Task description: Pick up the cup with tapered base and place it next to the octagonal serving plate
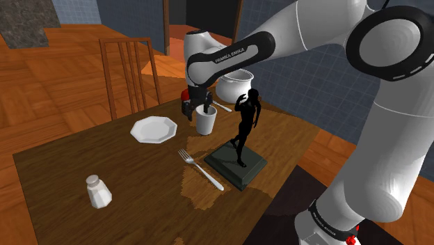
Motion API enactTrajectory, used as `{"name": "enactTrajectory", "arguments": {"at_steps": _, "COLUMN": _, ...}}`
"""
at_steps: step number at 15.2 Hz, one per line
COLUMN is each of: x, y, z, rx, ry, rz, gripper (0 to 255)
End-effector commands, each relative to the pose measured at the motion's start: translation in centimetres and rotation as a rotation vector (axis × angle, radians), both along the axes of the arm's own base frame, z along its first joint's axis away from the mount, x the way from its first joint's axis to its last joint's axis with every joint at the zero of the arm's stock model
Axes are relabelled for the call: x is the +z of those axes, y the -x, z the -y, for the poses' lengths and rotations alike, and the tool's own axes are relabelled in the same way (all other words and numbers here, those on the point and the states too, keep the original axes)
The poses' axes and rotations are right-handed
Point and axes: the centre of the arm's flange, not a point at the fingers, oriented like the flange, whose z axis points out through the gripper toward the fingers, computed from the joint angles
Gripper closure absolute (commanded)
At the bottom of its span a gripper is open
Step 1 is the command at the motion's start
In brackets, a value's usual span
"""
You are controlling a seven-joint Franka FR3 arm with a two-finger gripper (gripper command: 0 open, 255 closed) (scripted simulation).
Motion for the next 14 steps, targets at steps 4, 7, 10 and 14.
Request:
{"name": "enactTrajectory", "arguments": {"at_steps": 4, "x": 2.6, "y": 0.0, "z": -0.3, "rx": 0.000, "ry": 0.000, "rz": 0.000, "gripper": 0}}
{"name": "enactTrajectory", "arguments": {"at_steps": 7, "x": 5.0, "y": 0.0, "z": -0.5, "rx": 0.000, "ry": 0.000, "rz": 0.000, "gripper": 0}}
{"name": "enactTrajectory", "arguments": {"at_steps": 10, "x": 5.0, "y": 0.0, "z": -0.5, "rx": 0.000, "ry": 0.000, "rz": 0.000, "gripper": 0}}
{"name": "enactTrajectory", "arguments": {"at_steps": 14, "x": 5.0, "y": 0.0, "z": -0.5, "rx": 0.000, "ry": 0.000, "rz": 0.000, "gripper": 0}}
